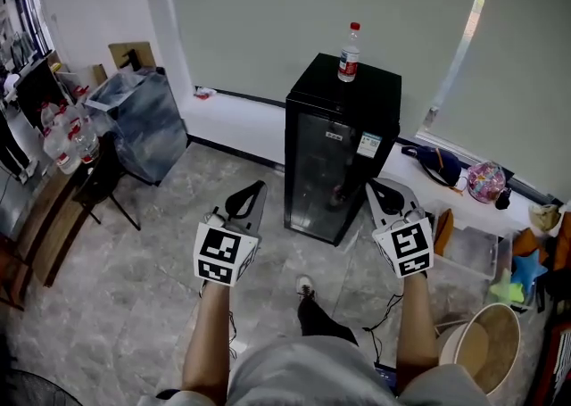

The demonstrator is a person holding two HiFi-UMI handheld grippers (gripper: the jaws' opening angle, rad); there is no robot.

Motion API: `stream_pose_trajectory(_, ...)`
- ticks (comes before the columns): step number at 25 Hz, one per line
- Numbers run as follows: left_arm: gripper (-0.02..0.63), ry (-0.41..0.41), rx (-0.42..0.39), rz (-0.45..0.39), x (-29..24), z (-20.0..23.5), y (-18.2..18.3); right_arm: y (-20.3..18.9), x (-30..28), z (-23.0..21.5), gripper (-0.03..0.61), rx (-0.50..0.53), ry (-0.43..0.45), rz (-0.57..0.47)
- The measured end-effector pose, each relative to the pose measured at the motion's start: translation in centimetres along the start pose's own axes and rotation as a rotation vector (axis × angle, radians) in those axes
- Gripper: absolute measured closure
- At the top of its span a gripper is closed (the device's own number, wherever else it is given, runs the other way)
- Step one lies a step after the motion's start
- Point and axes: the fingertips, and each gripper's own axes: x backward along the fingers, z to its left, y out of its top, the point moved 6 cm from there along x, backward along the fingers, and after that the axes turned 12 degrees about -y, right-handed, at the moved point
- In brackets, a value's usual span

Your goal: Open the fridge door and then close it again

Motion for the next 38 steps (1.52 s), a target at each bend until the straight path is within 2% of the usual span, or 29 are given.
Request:
stream_pose_trajectory(6,0.601,-0.015,-0.045,-0.037,2.0,-2.7,2.2,2.5,2.9,0.6,0.581,0.012,-0.007,-0.055)
stream_pose_trajectory(13,0.601,-0.025,-0.051,-0.063,3.0,-4.1,3.5,3.5,4.6,0.9,0.581,0.019,0.008,-0.081)
stream_pose_trajectory(23,0.601,0.000,-0.053,-0.042,3.6,-4.0,3.6,3.3,4.7,1.1,0.581,0.014,0.022,-0.080)
stream_pose_trajectory(38,0.601,-0.007,-0.033,-0.004,2.6,-3.8,2.7,2.1,4.2,0.9,0.581,-0.002,0.031,-0.060)
